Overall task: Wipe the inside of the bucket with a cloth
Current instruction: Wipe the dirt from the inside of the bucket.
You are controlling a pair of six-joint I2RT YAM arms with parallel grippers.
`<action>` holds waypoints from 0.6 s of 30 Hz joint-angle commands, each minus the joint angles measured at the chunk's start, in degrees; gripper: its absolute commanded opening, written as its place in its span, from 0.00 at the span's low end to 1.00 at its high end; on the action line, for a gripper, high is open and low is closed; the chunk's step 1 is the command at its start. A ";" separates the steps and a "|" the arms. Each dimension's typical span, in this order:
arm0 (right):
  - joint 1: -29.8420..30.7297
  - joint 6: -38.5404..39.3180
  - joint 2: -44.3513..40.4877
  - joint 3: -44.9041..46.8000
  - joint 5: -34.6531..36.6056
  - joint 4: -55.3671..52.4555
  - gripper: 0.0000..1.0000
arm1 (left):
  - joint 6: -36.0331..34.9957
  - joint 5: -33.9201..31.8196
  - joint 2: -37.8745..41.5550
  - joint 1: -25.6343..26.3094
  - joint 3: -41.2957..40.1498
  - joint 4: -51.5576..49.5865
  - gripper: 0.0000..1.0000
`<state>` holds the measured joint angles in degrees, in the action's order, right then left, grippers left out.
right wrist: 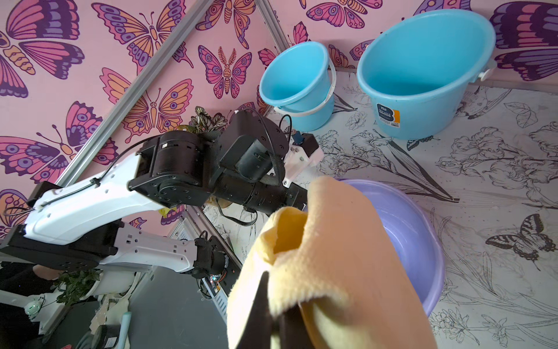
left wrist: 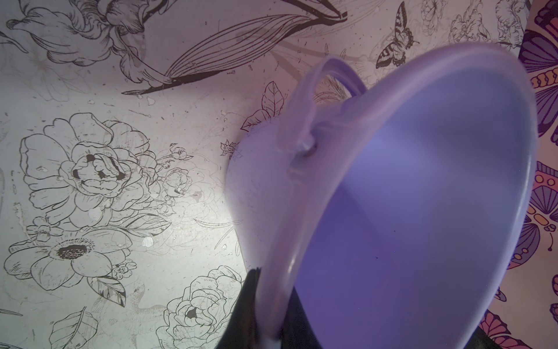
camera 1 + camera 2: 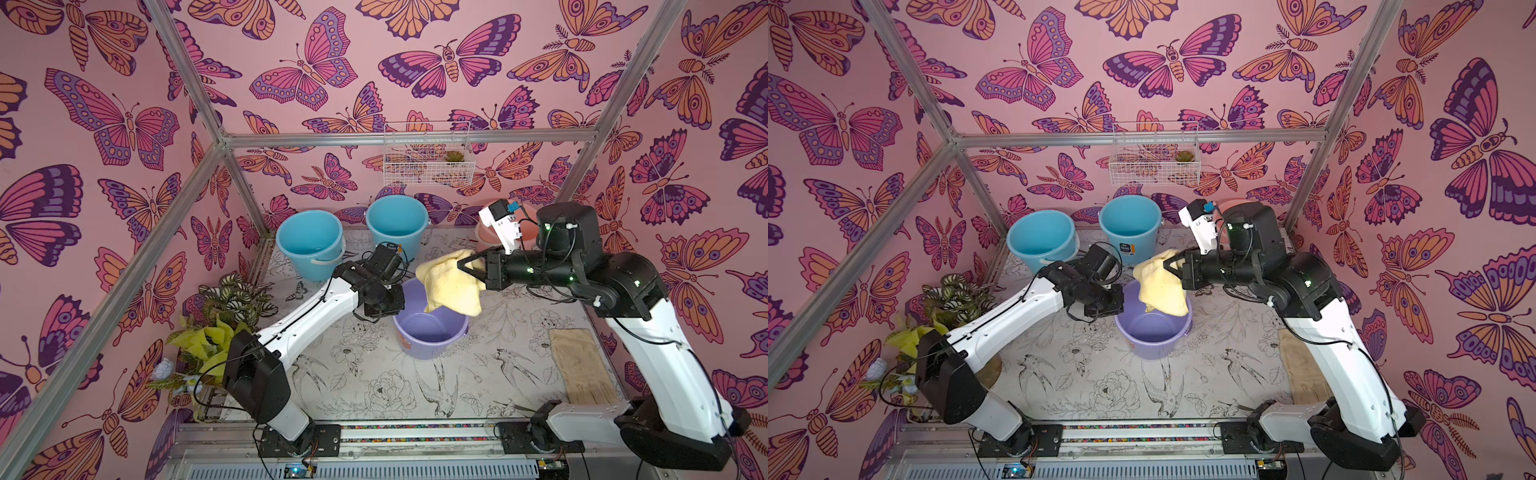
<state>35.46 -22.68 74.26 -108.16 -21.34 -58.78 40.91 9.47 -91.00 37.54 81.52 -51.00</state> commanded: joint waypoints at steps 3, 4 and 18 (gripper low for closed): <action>0.57 -1.10 -0.12 3.82 2.62 1.24 0.00 | -1.35 0.81 0.36 0.60 0.25 1.30 0.00; 0.64 -1.55 -0.24 5.55 2.51 2.31 0.00 | -1.31 0.93 0.58 0.69 0.03 1.62 0.00; 4.12 -3.48 3.59 24.28 6.45 13.69 0.00 | -2.22 0.91 2.92 2.13 -3.66 6.08 0.00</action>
<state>38.30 -25.71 76.86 -85.43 -17.76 -48.97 39.81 9.69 -90.19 39.09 79.18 -47.03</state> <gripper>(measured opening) 0.062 0.133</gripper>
